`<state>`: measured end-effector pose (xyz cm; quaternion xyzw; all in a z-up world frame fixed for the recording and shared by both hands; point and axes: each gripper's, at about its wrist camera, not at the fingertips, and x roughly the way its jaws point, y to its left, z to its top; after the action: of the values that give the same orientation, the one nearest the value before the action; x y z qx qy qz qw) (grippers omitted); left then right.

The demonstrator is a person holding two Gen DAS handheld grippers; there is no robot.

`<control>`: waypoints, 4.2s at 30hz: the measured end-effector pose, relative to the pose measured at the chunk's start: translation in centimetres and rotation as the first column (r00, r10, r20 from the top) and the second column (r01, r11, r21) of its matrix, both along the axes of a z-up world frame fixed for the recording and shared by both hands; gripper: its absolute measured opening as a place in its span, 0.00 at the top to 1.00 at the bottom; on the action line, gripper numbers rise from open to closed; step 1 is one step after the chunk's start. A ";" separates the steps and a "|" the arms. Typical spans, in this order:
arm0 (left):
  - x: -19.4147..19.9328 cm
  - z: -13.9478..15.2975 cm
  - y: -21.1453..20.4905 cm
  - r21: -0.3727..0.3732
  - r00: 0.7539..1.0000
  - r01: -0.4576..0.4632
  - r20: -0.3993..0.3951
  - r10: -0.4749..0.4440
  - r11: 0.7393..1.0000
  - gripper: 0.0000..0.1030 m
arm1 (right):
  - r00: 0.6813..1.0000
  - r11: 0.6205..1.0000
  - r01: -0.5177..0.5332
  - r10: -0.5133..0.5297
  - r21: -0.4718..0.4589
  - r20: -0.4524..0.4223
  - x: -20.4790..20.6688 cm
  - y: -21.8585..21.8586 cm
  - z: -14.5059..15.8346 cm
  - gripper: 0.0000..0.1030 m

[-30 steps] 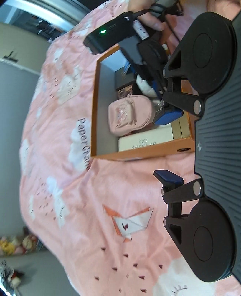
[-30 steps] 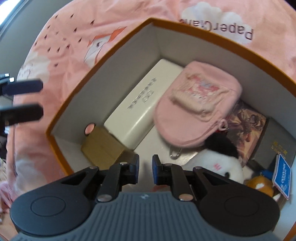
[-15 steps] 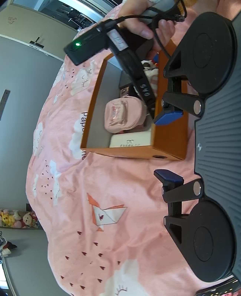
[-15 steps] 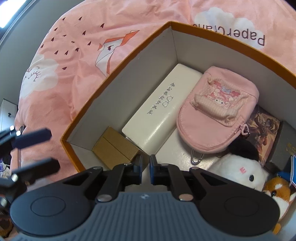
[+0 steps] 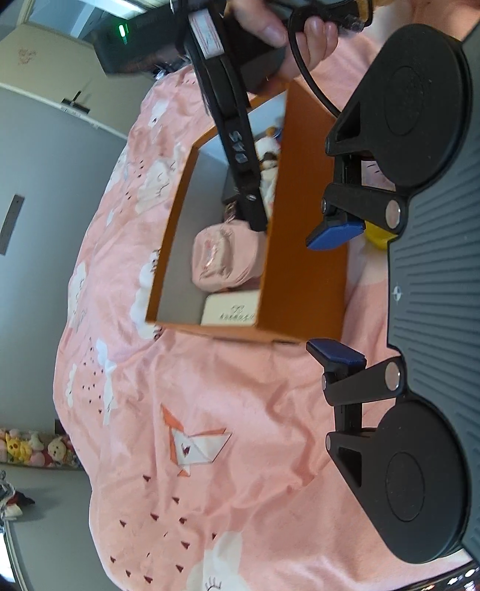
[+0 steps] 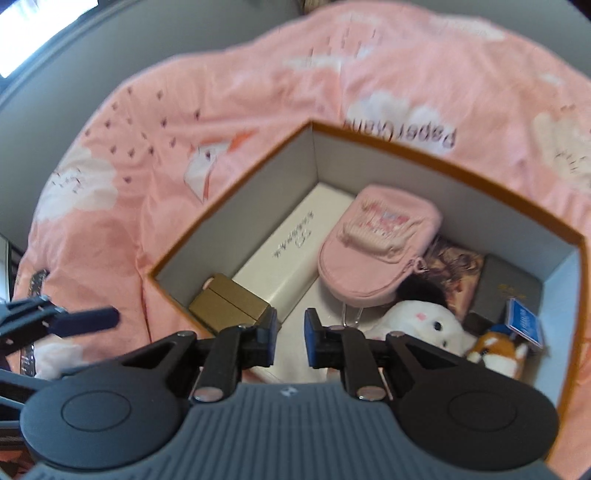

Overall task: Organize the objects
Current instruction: 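Withdraw both grippers from the orange box toward the remaining items, then grasp the crocheted flower ball with left while right grasps the yellow tape measure, then lift and carry the flower ball and tape measure over the orange box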

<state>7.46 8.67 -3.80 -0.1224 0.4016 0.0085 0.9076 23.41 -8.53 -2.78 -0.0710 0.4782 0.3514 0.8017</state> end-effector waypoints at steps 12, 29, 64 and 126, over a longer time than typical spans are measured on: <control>-1.0 -2.5 -1.4 -0.054 0.997 0.028 -0.076 -0.032 0.998 0.39 | 0.945 0.973 0.178 -0.211 0.150 0.249 -9.7 -5.1 0.1 0.66; -1.8 -6.5 -1.7 -0.155 0.976 0.049 -0.201 -0.080 0.987 0.43 | 0.939 0.954 0.301 -0.298 0.007 0.174 -11.6 -6.5 -6.9 0.61; -1.1 -8.5 -1.5 -0.051 0.972 0.043 -0.229 -0.054 0.998 0.49 | 0.989 0.995 0.076 -0.067 -0.064 0.135 -11.0 -3.0 -9.2 0.45; 1.8 6.3 -1.6 -0.030 0.968 0.209 0.150 -0.202 0.977 0.49 | 0.927 0.995 0.005 -0.042 0.101 0.372 -7.5 -4.9 6.5 0.45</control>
<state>9.21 7.08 2.47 -0.1011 0.3448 -0.1038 0.9274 15.89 -13.41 3.74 -0.0913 0.3001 0.3448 0.8847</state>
